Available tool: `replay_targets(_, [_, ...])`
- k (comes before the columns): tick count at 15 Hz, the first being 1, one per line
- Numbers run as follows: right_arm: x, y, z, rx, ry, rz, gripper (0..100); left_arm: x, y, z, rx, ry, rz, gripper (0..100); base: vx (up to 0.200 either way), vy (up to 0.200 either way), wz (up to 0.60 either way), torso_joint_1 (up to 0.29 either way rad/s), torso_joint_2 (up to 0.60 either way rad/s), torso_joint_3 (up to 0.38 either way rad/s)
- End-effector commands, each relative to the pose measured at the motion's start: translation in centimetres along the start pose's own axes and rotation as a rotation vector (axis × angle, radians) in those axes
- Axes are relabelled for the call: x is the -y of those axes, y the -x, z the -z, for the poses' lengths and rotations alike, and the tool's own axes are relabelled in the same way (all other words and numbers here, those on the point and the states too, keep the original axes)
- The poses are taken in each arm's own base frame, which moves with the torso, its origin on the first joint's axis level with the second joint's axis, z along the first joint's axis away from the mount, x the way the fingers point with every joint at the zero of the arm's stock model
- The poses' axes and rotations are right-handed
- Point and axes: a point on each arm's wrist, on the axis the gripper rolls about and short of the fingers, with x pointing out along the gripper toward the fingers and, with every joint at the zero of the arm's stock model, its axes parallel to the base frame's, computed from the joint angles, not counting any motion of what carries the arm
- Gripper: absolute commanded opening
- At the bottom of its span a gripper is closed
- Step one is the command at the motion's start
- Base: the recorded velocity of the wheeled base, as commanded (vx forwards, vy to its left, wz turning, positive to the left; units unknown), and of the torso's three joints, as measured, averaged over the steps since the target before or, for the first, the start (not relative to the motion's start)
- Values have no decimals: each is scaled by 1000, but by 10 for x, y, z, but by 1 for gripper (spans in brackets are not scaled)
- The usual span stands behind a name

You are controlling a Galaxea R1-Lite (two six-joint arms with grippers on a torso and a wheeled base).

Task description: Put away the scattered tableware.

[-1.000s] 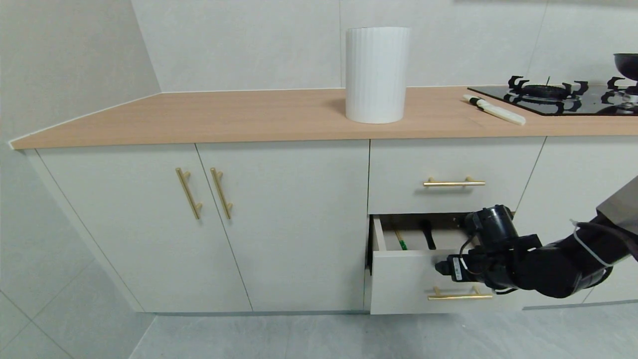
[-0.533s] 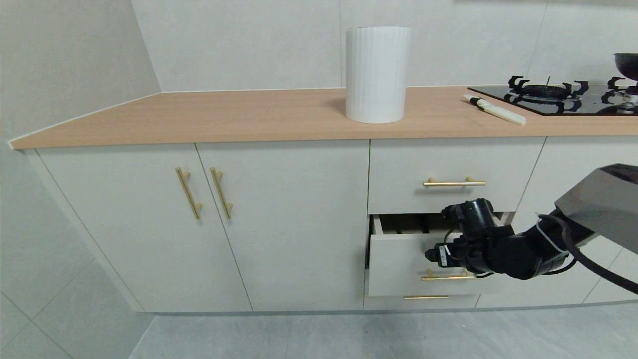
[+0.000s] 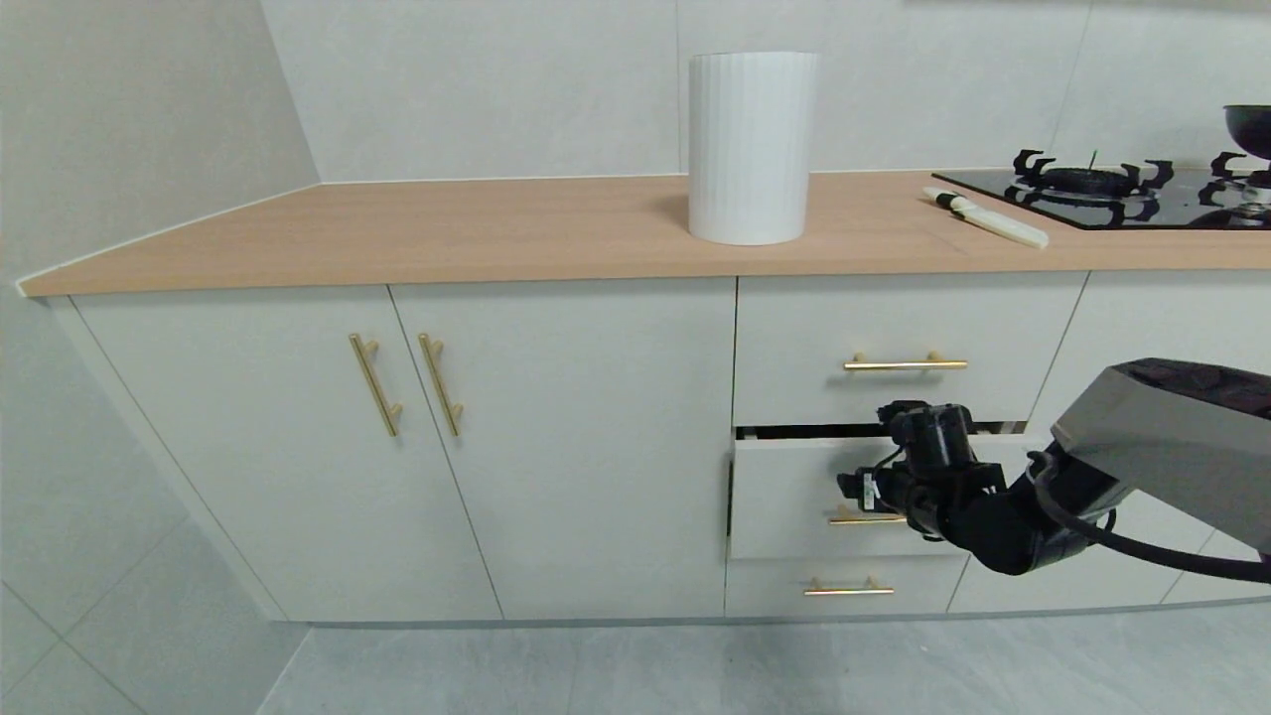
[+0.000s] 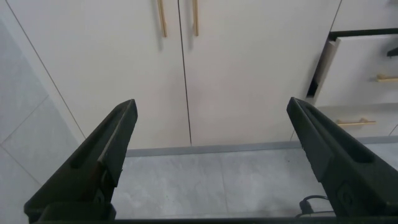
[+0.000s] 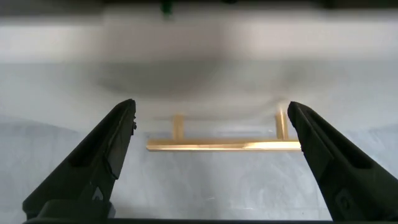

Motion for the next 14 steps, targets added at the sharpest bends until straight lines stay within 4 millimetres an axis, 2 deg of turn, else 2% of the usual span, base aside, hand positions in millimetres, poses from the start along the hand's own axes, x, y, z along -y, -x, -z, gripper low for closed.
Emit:
replay_targets(1, [5, -11, 11, -19, -2, 19, 100, 0, 0, 0, 0, 0, 0, 100, 0, 0, 0, 0, 0, 0])
replay_targets(3, [16, -24, 6, 10, -34, 46, 100, 0, 0, 0, 0, 0, 0, 100, 0, 0, 0, 0, 0, 0])
replay_targets(6, [25, -33, 0, 32, -78, 65, 100, 0, 0, 0, 0, 0, -1, 100, 0, 0, 0, 0, 0, 0])
replay_targets(14, [34, -53, -11, 96, -180, 122, 100, 0, 0, 0, 0, 0, 0, 100, 0, 0, 0, 0, 0, 0])
